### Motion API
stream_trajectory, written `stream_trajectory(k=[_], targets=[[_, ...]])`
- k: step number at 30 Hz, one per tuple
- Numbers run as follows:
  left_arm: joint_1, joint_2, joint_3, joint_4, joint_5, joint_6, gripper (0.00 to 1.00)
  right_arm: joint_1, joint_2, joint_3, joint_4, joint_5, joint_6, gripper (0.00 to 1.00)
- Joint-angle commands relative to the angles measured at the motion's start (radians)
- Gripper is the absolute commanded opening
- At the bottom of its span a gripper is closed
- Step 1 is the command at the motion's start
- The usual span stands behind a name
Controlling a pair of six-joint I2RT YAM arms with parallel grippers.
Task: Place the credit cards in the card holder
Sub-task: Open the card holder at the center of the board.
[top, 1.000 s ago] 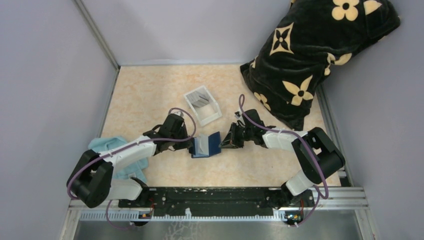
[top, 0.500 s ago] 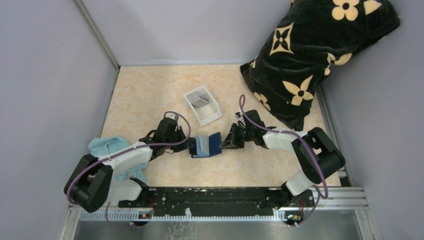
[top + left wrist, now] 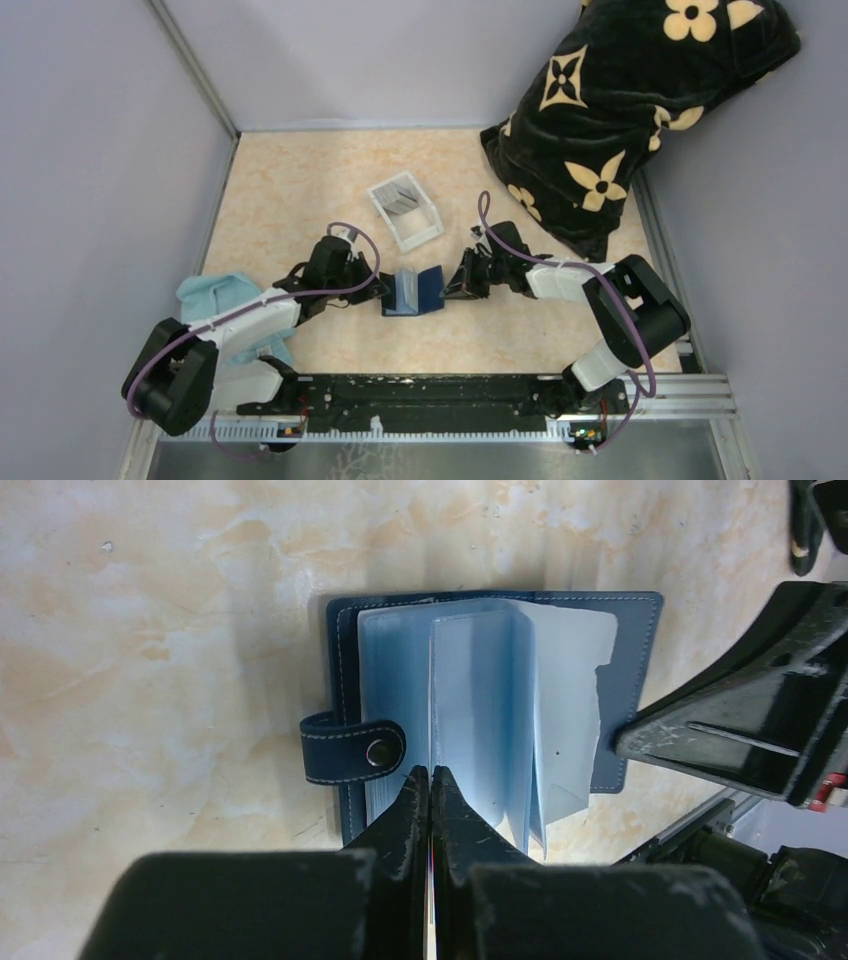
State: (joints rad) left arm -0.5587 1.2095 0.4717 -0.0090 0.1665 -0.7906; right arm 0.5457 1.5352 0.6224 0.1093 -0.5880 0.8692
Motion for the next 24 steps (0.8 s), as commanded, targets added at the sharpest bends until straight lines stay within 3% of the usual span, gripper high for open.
stream_trajectory(k=[1,24], targets=[[0.004,-0.042,0.014,-0.006,0.033,0.002,0.00,-0.010,0.009,-0.011,0.027,0.005,-0.022,0.00],[0.003,-0.015,-0.010,0.111,0.148,-0.084,0.00,-0.010,0.006,-0.036,0.042,0.018,-0.022,0.00]])
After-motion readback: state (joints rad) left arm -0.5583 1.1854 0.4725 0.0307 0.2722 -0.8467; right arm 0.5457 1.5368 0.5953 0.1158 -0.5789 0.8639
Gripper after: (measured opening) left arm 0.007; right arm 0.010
